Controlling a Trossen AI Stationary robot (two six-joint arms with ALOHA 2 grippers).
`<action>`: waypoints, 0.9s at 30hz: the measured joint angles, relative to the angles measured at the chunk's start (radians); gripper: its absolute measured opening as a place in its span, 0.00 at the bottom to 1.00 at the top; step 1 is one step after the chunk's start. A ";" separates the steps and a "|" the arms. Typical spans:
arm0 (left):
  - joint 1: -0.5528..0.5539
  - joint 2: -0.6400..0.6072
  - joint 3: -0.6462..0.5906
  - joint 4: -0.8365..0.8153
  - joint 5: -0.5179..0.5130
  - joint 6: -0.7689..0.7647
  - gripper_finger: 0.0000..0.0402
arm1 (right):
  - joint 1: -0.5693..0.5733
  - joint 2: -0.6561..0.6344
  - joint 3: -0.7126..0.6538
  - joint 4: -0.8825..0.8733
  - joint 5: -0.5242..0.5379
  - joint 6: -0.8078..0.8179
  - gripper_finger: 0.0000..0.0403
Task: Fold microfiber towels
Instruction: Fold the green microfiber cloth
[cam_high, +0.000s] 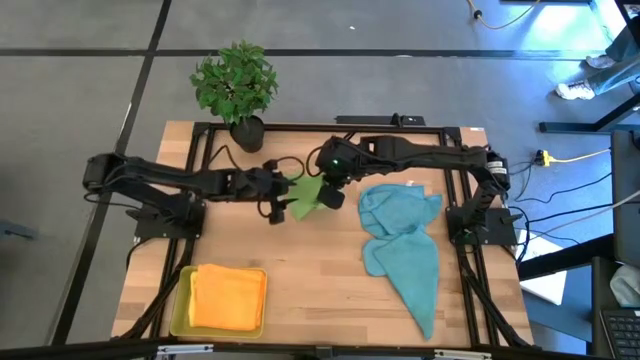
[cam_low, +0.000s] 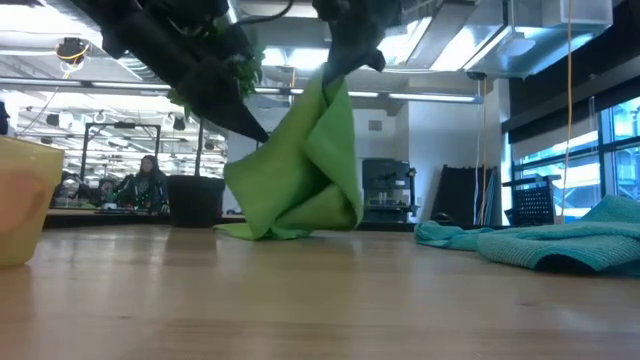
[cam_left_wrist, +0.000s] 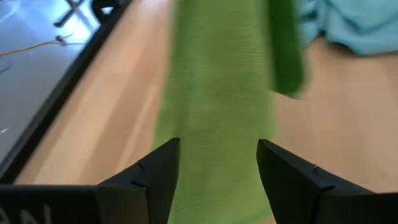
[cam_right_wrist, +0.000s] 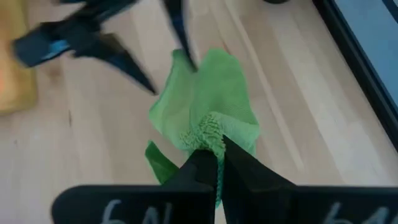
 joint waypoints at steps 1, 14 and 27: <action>0.017 -0.001 0.000 0.003 0.000 0.001 0.51 | 0.006 0.000 0.002 0.000 0.000 0.000 0.02; 0.153 0.027 0.002 0.008 0.346 0.033 0.52 | 0.060 0.000 0.004 0.001 0.025 -0.019 0.02; 0.189 0.042 0.002 0.073 0.394 0.124 0.52 | 0.119 0.000 0.004 0.001 0.027 -0.023 0.02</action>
